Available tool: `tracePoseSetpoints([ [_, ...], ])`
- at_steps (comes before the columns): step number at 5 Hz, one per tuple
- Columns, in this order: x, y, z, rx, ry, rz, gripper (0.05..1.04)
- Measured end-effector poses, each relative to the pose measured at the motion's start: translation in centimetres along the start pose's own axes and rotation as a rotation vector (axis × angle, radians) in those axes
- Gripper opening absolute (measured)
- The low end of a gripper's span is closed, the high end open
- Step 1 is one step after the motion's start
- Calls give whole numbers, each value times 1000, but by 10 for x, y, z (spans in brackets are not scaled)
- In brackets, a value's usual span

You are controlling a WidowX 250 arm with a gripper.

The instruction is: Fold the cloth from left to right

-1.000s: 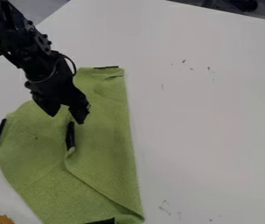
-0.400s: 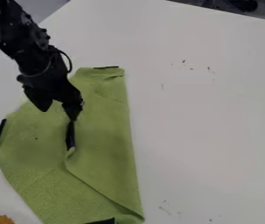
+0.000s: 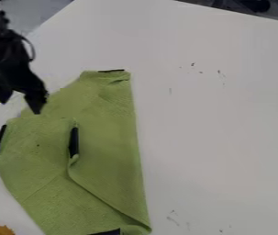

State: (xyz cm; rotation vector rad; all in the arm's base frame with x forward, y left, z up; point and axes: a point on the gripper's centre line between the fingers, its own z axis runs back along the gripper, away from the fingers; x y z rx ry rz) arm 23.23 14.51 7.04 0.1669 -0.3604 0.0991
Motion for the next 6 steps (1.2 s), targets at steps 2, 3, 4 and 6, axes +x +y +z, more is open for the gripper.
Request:
tracePoseSetpoints([
  [2, -41, 40, -29, -5, 37, 102, 1001],
  [3, -52, 44, -48, -49, 56, 123, 1001],
  [4, -50, 53, -58, -66, 42, 128, 1002],
  [6, -44, 58, -67, -93, 18, 116, 696],
])
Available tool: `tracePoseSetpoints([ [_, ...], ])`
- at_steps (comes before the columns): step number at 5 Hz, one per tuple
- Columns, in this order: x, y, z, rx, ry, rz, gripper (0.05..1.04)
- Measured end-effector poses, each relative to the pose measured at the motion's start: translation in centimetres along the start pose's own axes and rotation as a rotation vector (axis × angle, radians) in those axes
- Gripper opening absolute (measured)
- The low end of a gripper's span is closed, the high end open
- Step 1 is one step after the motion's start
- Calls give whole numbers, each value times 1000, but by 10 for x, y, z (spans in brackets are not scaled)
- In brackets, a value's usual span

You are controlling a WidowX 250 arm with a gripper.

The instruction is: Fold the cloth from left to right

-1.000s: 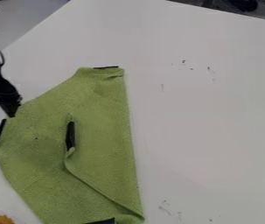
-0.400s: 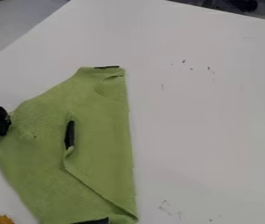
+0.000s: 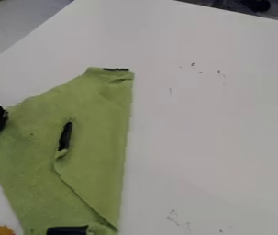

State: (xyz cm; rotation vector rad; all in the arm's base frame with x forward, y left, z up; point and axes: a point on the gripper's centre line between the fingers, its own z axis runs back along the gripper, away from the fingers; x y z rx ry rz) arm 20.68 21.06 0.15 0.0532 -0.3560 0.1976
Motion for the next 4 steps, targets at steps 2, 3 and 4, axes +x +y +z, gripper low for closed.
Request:
tracePoseSetpoints([
  [2, -4, -8, 5, 2, 10, -13, 191],
  [3, 3, -13, 15, 20, 20, -40, 78],
  [4, 21, -25, 31, 64, -2, -79, 58],
])
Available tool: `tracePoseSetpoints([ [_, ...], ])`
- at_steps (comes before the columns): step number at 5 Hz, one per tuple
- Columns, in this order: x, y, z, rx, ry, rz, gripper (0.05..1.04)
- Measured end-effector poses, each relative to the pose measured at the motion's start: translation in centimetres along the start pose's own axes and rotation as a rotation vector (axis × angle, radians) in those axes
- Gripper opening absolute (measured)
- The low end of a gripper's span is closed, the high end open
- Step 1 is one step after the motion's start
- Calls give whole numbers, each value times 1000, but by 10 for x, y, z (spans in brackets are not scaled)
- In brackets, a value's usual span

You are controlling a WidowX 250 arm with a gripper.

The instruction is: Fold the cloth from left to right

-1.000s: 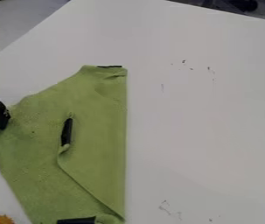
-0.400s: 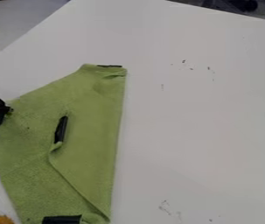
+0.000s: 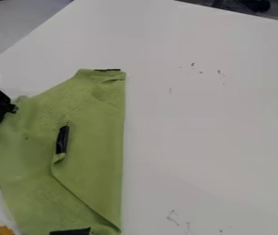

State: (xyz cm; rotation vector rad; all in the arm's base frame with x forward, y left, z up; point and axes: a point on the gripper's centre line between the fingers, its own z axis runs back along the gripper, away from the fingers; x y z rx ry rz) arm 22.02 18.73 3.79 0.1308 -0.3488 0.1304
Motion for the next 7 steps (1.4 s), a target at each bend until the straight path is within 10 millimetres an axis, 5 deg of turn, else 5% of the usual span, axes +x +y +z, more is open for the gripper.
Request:
tracePoseSetpoints([
  [2, 23, -77, 25, 71, 2, -60, 58],
  [4, 18, -126, 7, 17, 21, -38, 81],
  [5, 16, -136, -9, -47, 44, -39, 239],
  [7, 23, -158, -10, -219, 121, -10, 815],
])
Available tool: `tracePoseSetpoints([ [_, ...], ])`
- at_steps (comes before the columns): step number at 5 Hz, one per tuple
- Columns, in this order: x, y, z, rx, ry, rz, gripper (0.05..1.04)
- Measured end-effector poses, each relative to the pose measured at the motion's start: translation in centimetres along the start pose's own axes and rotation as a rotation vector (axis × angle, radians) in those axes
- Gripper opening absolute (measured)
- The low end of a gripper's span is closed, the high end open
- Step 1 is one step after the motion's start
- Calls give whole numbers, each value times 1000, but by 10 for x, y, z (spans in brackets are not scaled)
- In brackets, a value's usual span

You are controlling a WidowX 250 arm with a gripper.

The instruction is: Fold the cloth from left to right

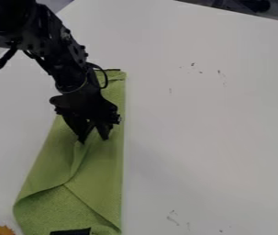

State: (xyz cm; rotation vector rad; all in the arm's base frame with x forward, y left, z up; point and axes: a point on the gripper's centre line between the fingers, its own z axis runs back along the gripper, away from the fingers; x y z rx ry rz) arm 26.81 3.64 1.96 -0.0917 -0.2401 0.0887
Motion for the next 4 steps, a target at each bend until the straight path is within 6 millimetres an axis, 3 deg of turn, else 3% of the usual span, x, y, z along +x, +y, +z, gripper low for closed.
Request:
tracePoseSetpoints([
  [1, -3, -9, 11, -37, 7, 38, 1010],
  [2, -9, -19, 17, -79, 12, 73, 1007],
  [3, -8, -21, 25, 26, 17, -12, 1001],
  [4, -9, -12, 23, 93, -28, -54, 1001],
])
